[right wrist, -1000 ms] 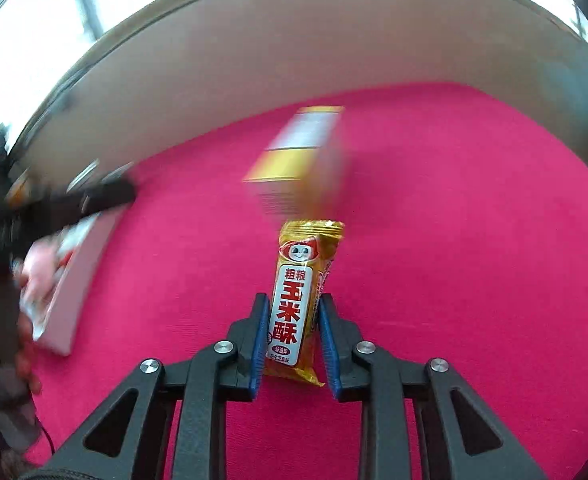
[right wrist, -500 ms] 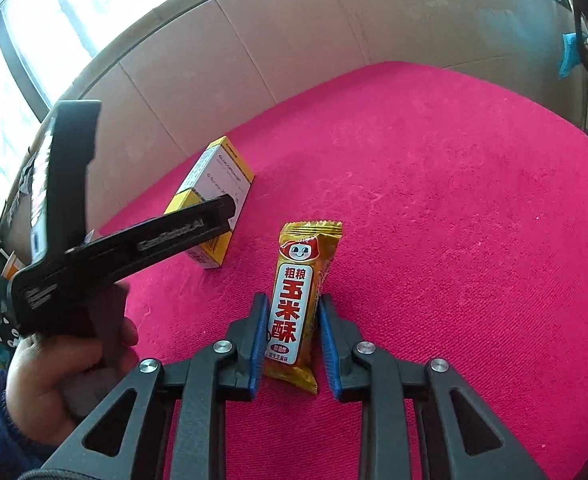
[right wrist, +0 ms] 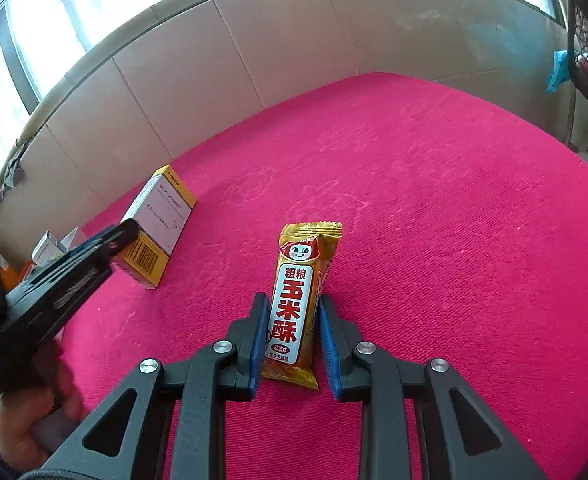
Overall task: Organize objects
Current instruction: 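Move the left tool to the long yellow-and-white box while the right tool holds the snack bar, then close the left tool on the long yellow-and-white box and lift it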
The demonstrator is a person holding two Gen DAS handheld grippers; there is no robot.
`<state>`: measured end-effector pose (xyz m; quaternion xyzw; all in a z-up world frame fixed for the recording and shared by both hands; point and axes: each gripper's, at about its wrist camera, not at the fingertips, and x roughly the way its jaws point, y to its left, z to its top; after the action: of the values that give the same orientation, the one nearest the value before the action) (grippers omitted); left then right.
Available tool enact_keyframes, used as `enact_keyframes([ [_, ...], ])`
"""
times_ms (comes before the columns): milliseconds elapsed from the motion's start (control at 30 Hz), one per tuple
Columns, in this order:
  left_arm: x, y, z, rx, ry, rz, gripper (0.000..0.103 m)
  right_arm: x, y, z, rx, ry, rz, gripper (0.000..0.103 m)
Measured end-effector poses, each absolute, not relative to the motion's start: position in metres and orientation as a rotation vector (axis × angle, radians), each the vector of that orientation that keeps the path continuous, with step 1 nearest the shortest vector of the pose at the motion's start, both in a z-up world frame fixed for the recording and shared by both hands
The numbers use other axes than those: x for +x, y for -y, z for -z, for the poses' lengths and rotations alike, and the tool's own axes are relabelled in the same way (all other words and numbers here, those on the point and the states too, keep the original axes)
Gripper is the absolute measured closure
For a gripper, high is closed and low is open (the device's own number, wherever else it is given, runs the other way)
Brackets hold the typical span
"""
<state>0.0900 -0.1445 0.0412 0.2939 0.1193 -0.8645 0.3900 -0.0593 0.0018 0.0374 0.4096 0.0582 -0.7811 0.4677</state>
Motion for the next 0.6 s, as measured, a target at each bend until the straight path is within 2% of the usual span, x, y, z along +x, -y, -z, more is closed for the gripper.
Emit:
enact_keyframes([
  [67,0.093,0.142,-0.044,0.736,-0.298,2.211,0.084,-0.061,-0.005,-0.039,1.003,-0.149,1.924,0.076],
  [300,0.085,0.152,-0.043,0.752,-0.367,2.216,0.083,-0.069,0.002,-0.044,1.006,-0.157,1.926,0.076],
  [367,0.088,0.161,-0.039,0.765,-0.448,2.199,0.069,-0.070,0.001,-0.044,1.012,-0.154,1.922,0.076],
  [433,0.087,0.170,-0.029,0.801,-0.525,2.177,0.061,-0.071,-0.001,-0.044,1.017,-0.147,1.918,0.076],
  [600,0.079,0.183,-0.015,0.852,-0.554,2.168,0.056,-0.075,-0.004,-0.042,1.038,-0.127,1.908,0.077],
])
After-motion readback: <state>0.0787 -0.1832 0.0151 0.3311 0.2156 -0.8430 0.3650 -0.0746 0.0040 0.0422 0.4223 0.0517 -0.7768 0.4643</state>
